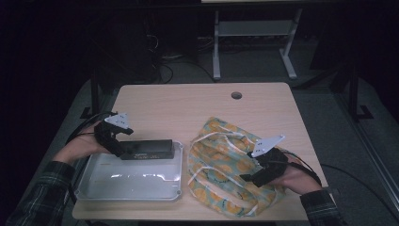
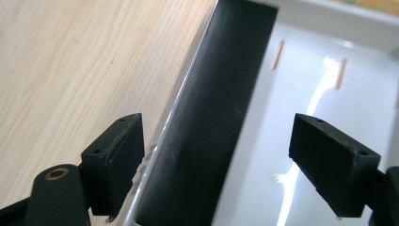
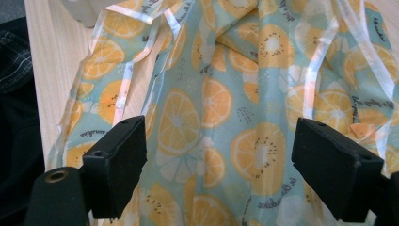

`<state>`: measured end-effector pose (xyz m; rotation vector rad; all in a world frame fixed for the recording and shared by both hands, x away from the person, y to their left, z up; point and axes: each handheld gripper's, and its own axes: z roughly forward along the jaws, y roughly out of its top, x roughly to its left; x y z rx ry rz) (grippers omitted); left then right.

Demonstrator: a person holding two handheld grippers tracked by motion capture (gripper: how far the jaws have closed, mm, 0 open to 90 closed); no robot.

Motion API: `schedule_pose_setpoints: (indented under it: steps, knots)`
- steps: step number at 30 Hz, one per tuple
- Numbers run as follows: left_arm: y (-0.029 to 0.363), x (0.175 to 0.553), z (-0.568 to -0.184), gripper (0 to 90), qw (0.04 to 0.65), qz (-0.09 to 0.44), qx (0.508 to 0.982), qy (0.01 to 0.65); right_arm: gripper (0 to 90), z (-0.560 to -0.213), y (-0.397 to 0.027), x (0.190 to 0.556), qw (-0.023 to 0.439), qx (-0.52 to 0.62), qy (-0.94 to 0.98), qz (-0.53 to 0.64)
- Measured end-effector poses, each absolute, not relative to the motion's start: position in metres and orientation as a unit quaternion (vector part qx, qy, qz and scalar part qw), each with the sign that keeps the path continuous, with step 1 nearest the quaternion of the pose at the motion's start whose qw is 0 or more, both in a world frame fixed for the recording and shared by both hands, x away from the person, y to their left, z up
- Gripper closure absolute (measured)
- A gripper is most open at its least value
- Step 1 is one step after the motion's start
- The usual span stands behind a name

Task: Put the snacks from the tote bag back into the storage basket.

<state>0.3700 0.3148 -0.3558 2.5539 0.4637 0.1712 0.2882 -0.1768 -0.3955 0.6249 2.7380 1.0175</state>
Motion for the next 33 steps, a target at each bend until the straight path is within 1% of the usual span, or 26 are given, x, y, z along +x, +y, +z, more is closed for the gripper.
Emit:
schedule_pose_setpoints:
  steps: [4, 10, 14, 19, 25, 27, 33]
  knots:
    - [0.315, 0.356, -0.348, 17.6, 0.276, 0.068, 0.939, 0.191, 17.5, -0.395, -0.177, 0.29, 0.075, 0.214, 0.912, 0.343]
    - [0.309, 0.335, -0.345, 17.0, 0.257, 0.077, 0.938, 0.22, 16.7, -0.396, -0.179, 0.294, 0.078, 0.218, 0.911, 0.342]
    - [0.305, 0.321, -0.345, 17.1, 0.27, 0.081, 0.927, 0.246, 16.4, -0.396, -0.179, 0.293, 0.086, 0.221, 0.91, 0.341]
    - [0.295, 0.304, -0.348, 17.2, 0.288, 0.098, 0.916, 0.262, 16.3, -0.393, -0.185, 0.289, 0.096, 0.232, 0.903, 0.349]
    - [0.282, 0.289, -0.354, 17.2, 0.318, 0.109, 0.901, 0.274, 15.6, -0.391, -0.2, 0.281, 0.104, 0.256, 0.89, 0.363]
    - [0.276, 0.282, -0.358, 17.2, 0.324, 0.116, 0.9, 0.267, 15.5, -0.392, -0.206, 0.278, 0.109, 0.265, 0.885, 0.367]
    - [0.265, 0.265, -0.374, 17.4, 0.324, 0.124, 0.902, 0.257, 15.4, -0.398, -0.223, 0.267, 0.121, 0.29, 0.874, 0.371]
